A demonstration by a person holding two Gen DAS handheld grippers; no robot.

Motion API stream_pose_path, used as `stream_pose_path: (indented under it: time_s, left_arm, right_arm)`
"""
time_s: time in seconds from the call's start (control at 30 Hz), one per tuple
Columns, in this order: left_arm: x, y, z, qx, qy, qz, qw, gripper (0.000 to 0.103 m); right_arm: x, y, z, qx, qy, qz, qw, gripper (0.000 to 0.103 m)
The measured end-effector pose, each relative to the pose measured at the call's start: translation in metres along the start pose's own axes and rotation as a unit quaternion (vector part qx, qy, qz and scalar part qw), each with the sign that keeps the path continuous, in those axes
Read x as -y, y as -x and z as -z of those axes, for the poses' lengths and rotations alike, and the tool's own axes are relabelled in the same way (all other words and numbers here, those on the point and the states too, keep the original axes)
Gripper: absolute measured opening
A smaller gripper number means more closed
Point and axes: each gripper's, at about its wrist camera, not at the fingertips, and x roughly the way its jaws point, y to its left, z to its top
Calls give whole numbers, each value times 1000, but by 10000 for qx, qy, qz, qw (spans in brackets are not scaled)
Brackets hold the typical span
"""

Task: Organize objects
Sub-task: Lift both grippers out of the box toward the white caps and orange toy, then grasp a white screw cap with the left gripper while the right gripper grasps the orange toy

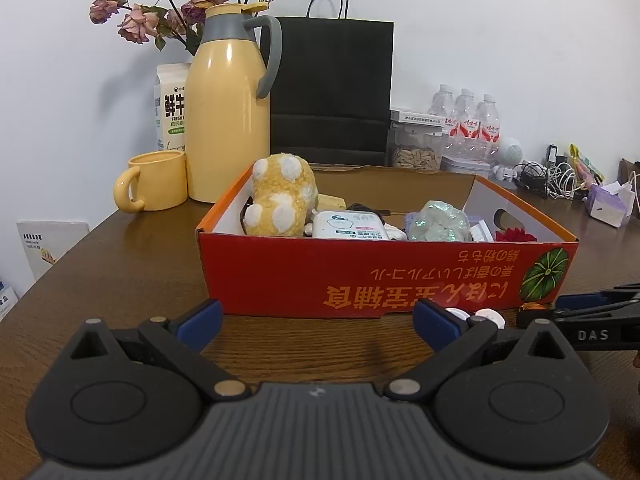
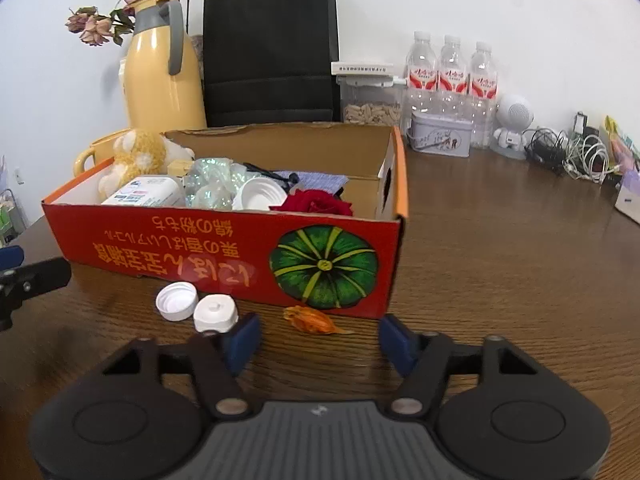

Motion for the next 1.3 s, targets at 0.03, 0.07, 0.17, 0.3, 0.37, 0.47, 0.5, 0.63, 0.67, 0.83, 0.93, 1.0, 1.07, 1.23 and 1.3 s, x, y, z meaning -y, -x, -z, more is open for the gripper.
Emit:
stream_pose_path:
  time_s: [0.03,0.07,0.17,0.3,0.37,0.47,0.5,0.63,0.67,0.83,0.93,1.0,1.07,1.23,1.3]
  left_arm:
    - [0,0,0,-2,4,0,10000,103]
    - [0,0,0,-2,8,4,10000,103]
    - [-1,1,0,-3,20,16,10000,103]
    - [-1,1,0,-10,23,21,10000,103]
    - [-1,0,0,-12,22,18,10000,103]
    - [-1,0,0,-11,23,21,10000,103]
    - [-1,0,0,-12,22,21,10000,103]
    - [-1,0,0,-20,24,20,10000,103]
    - [-2,0,0,-26,27,19,10000,103]
    - [-2,-1,2,-77,30,-8,10000,103]
    - [1,-6,2,-180,-25,24,9998,103]
    - [3,-9,3,-249,-76,54,9996,103]
    - [8,-11,3,-324,-173,103,9993,103]
    - [26,-19,4,-504,-378,203,9978,103]
    - [34,-23,3,-563,-392,222,9974,103]
  right_arm:
    - [-2,-1,0,-20,-20,11,10000,57]
    - [-4,-2,-1,-17,-20,41,10000,57]
    - [-10,-5,-2,-28,-12,106,9999,57]
    - [-16,-6,-3,-12,7,179,9998,40]
    - [-16,-6,-4,2,0,195,9998,38]
    - [-17,-6,-4,21,-5,192,9998,37]
    - [-16,-5,-4,25,-18,181,9998,37]
    - [-16,-3,-3,82,-47,157,9998,37]
    - [-16,-2,-3,107,-44,152,9998,37]
    - [-17,6,0,262,-3,116,9996,37]
    - [-17,12,1,364,16,121,9993,37]
    - [-16,15,2,436,20,171,9989,37]
    - [-14,18,2,494,-1,151,9987,37]
    - [-11,24,1,658,-45,89,9978,37]
    - [-9,27,1,724,-79,68,9973,37]
